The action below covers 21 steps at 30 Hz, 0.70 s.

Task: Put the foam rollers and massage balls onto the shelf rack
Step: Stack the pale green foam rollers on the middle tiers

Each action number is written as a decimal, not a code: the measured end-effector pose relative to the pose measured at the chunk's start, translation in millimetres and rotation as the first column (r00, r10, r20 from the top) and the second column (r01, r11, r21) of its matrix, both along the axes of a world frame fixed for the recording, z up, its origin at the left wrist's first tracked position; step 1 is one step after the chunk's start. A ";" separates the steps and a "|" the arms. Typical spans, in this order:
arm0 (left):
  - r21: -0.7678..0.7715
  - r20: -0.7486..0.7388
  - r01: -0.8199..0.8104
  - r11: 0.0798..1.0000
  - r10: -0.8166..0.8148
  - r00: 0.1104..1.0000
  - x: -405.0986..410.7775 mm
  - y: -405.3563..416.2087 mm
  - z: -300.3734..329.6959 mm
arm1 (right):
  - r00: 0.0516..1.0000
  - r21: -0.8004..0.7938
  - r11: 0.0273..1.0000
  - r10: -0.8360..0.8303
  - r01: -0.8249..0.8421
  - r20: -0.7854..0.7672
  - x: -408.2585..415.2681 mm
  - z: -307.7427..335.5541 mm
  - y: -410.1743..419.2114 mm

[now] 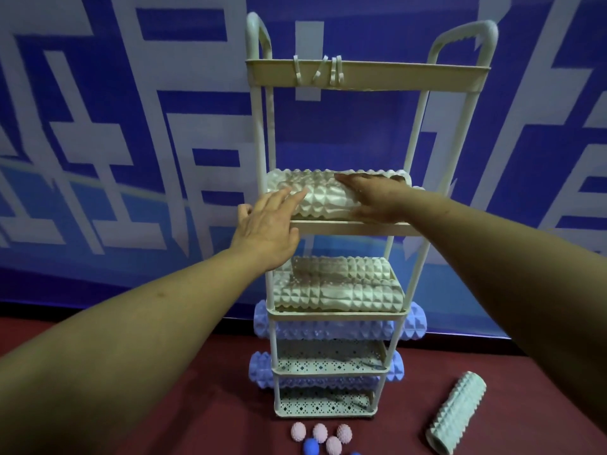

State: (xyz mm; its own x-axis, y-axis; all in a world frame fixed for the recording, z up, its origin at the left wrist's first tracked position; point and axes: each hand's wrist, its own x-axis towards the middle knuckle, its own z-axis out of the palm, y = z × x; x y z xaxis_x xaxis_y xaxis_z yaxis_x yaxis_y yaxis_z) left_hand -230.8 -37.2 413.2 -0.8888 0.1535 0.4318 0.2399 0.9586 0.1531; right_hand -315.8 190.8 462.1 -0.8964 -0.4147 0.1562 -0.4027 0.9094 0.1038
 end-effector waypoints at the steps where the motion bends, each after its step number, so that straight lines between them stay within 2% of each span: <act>1: -0.007 0.004 -0.008 1.000 0.008 1.000 0.6 0.8 -1.0 | 1.000 -0.010 1.000 0.006 -0.006 -0.007 1.3 -3.0 -0.1; 4: 0.015 0.034 -0.006 1.000 0.006 0.999 5.4 5.3 -2.9 | 0.998 -0.047 0.999 0.009 -0.012 -0.063 9.9 -13.1 -2.8; 7: 0.078 0.044 -0.002 0.997 -0.002 0.999 11.5 13.1 -3.8 | 0.995 -0.171 0.985 -0.005 -0.013 -0.100 22.6 -17.0 -7.0; 11: 0.195 0.034 0.048 0.980 -0.056 0.998 24.9 39.8 -13.8 | 0.973 -0.452 0.875 0.083 -0.174 -0.214 53.1 -34.6 11.3; 15: 0.330 0.037 0.119 0.936 -0.139 0.990 37.4 87.0 -51.4 | 0.968 -0.548 0.813 0.076 -0.200 -0.240 90.9 -84.5 55.6; 17: 0.380 0.049 0.174 0.908 -0.208 0.977 42.4 115.6 -85.1 | 0.986 -0.628 0.771 0.005 -0.110 -0.166 106.3 -125.7 83.9; 21: 0.435 0.150 0.252 0.865 -0.345 0.926 56.4 171.6 -169.1 | 0.973 -0.699 0.681 -0.202 0.218 0.107 128.4 -232.6 143.6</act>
State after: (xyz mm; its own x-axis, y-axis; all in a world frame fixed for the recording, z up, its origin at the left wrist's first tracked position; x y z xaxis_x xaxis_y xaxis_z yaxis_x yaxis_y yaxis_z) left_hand -174.5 134.4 244.1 -0.9057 0.2818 0.3168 0.4207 0.6900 0.5890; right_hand -187.4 334.3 229.4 -0.9526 0.0086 0.3042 -0.1864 0.7738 -0.6054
